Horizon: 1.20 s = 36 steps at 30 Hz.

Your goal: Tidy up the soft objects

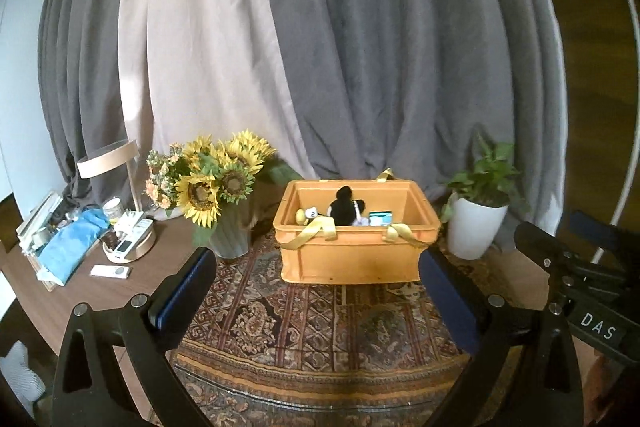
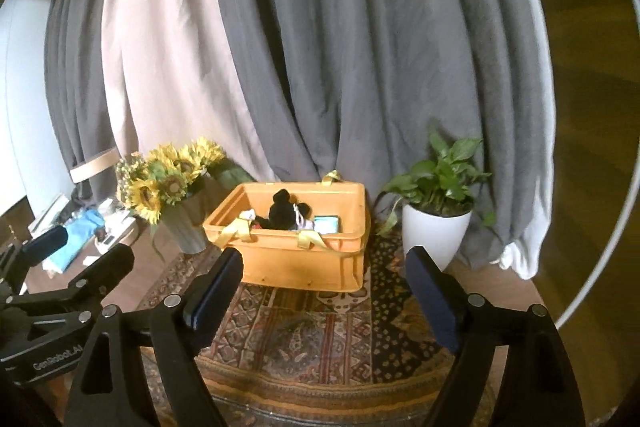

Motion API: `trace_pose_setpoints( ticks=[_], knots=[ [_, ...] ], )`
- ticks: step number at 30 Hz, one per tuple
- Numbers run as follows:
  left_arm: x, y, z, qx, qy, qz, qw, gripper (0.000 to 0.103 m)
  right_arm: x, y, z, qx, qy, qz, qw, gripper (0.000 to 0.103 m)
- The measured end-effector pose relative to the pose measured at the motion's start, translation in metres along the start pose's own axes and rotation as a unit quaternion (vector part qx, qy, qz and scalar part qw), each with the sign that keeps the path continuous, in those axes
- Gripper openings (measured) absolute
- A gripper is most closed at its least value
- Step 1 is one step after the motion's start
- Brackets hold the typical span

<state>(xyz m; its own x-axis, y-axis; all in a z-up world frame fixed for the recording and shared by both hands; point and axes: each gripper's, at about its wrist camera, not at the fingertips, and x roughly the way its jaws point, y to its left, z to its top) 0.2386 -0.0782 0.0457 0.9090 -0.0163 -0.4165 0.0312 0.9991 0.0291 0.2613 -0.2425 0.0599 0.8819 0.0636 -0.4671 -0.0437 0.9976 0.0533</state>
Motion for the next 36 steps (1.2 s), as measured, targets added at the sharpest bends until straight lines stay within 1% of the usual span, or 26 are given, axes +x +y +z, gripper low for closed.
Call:
trace_pose_setpoints(
  ticks=[7, 13, 16, 26, 31, 36],
  knots=[
    [-0.046, 0.016, -0.019, 0.014, -0.015, -0.023, 0.9995, 0.103, -0.054, 0.019, -0.023, 0.008, -0.028, -0.038, 0.999, 0.087],
    [-0.084, 0.032, -0.034, 0.026, -0.022, -0.031, 0.999, 0.103, -0.099, 0.038, -0.043, 0.018, -0.039, -0.058, 0.997, 0.087],
    [-0.101, 0.038, -0.039, 0.03, -0.026, -0.035, 0.9986, 0.103, -0.118, 0.047, -0.051, 0.02, -0.041, -0.06, 0.997, 0.087],
    [-0.153, 0.053, -0.058, 0.039, -0.038, -0.043, 0.9976, 0.103, -0.169, 0.066, -0.072, 0.029, -0.047, -0.069, 0.996, 0.087],
    [-0.17, 0.058, -0.066, 0.041, -0.043, -0.041, 0.9974, 0.103, -0.185, 0.071, -0.077, 0.028, -0.049, -0.075, 0.996, 0.087],
    [-0.183, 0.06, -0.073, 0.038, -0.038, -0.041, 0.9977, 0.103, -0.199, 0.075, -0.083, 0.027, -0.049, -0.077, 0.995, 0.087]
  ],
)
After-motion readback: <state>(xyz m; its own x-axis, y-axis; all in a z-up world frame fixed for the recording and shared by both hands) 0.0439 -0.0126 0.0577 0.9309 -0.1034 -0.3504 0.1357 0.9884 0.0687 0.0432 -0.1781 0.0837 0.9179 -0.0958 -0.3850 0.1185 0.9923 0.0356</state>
